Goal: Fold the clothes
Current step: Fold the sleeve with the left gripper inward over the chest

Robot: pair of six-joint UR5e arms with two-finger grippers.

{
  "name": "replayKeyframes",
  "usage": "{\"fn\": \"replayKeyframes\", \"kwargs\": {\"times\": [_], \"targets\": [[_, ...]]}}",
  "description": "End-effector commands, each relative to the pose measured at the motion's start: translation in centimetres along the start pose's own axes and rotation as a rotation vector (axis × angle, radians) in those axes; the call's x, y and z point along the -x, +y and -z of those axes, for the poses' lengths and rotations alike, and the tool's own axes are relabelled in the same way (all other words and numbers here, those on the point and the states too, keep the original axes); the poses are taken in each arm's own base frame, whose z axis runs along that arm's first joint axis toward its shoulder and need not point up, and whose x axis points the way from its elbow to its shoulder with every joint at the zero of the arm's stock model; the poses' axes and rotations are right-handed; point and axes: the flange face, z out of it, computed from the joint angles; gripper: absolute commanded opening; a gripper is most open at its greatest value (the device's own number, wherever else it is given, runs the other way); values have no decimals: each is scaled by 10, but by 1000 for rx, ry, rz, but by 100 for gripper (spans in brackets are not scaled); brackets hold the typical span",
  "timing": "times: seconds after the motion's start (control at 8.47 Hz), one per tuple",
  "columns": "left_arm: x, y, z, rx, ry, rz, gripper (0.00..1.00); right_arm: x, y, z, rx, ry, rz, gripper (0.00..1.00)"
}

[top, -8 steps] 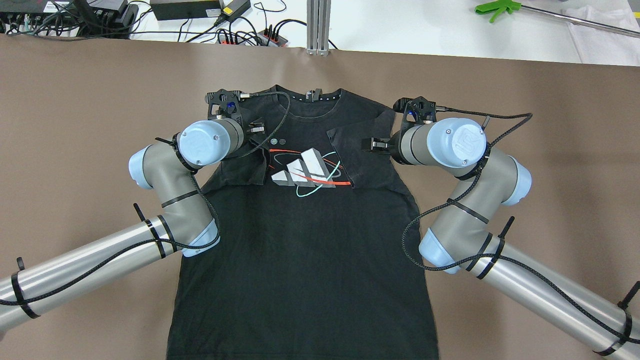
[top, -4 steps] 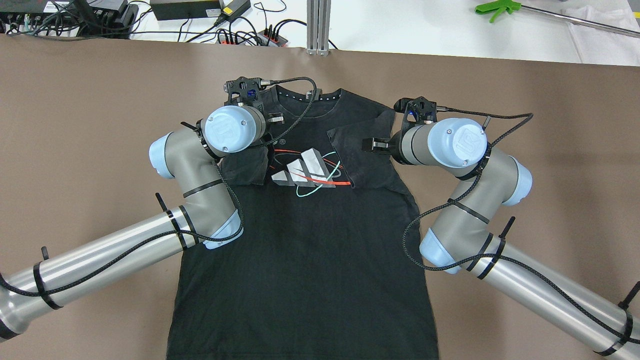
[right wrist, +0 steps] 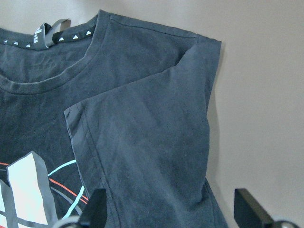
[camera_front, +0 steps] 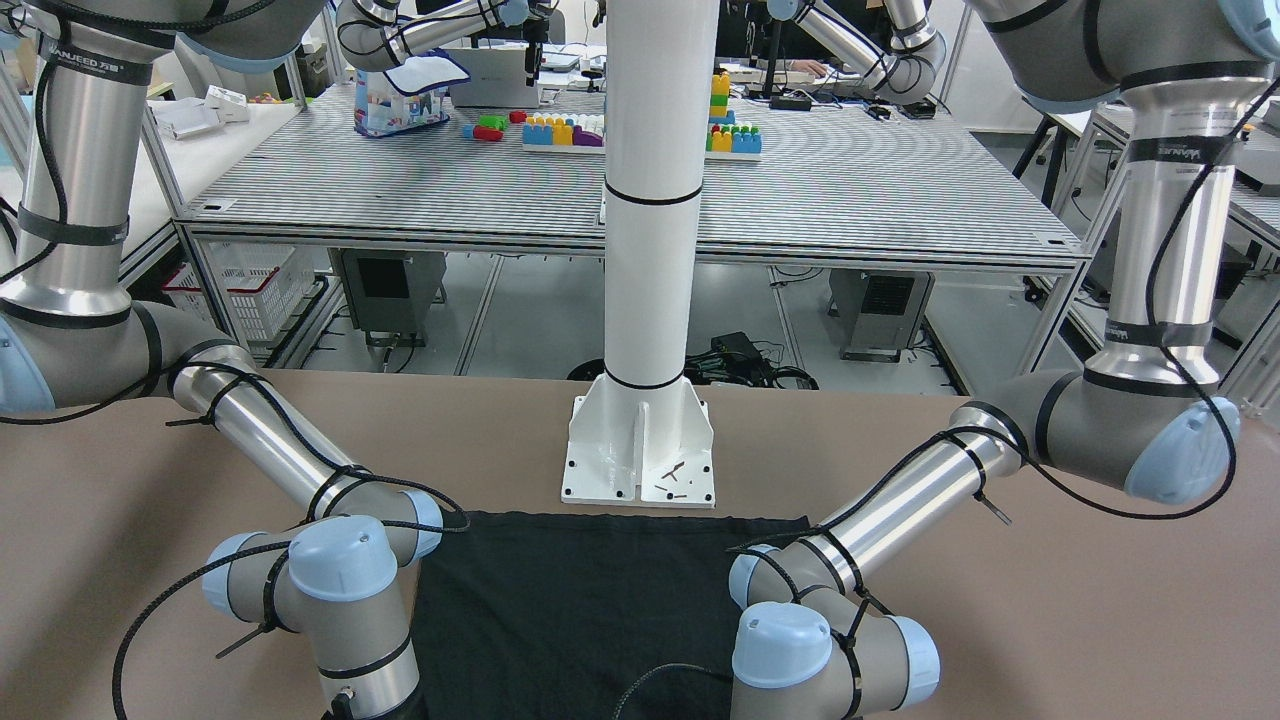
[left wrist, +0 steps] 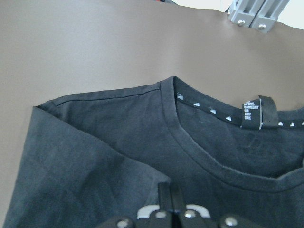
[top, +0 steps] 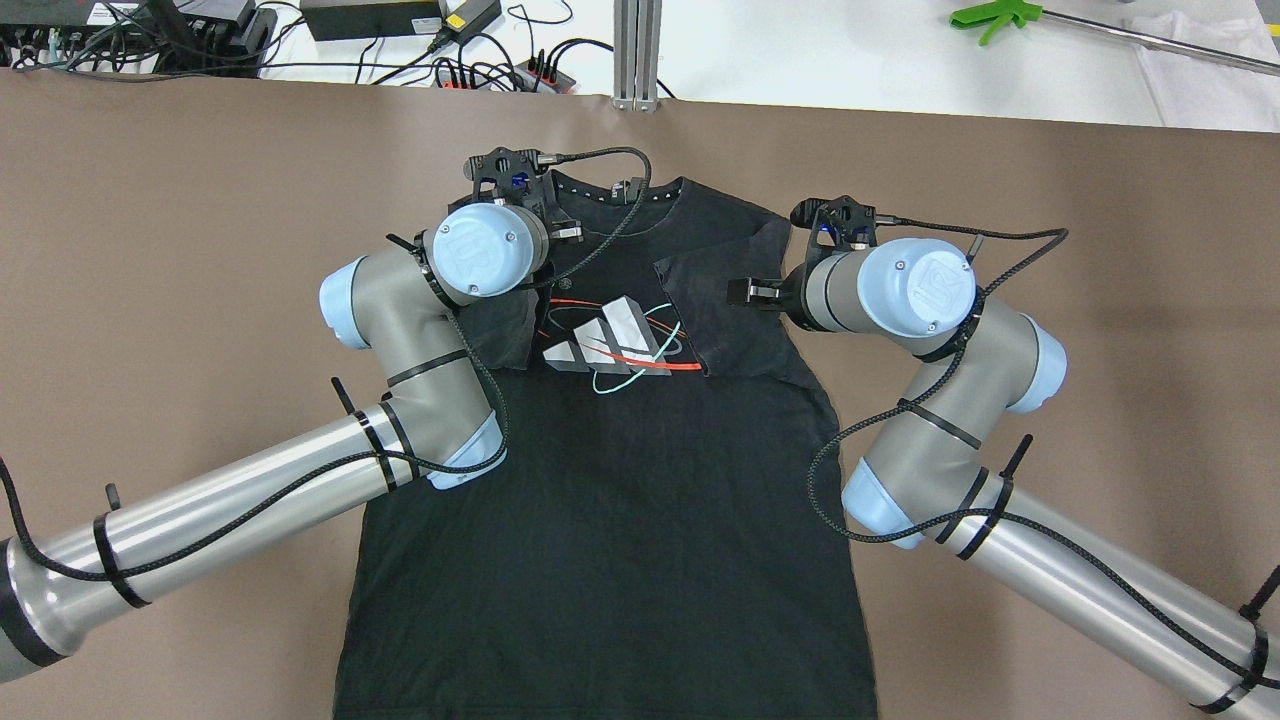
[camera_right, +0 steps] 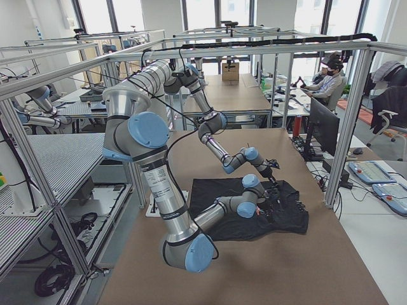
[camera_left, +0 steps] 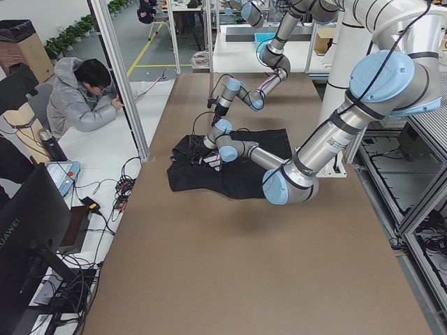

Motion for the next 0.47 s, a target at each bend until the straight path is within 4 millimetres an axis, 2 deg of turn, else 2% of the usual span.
{"fn": "replayKeyframes", "kwargs": {"times": [0.0,0.12,0.35], "targets": [[-8,-2,-1,0,0,14,19,-1,0,0,-1,2,3,94],[-5,3,-7,-1,-10,28,99,-1,0,0,-1,2,1,94],[-7,4,-7,1,-12,30,100,-2,1,-1,0,3,2,94]]}}
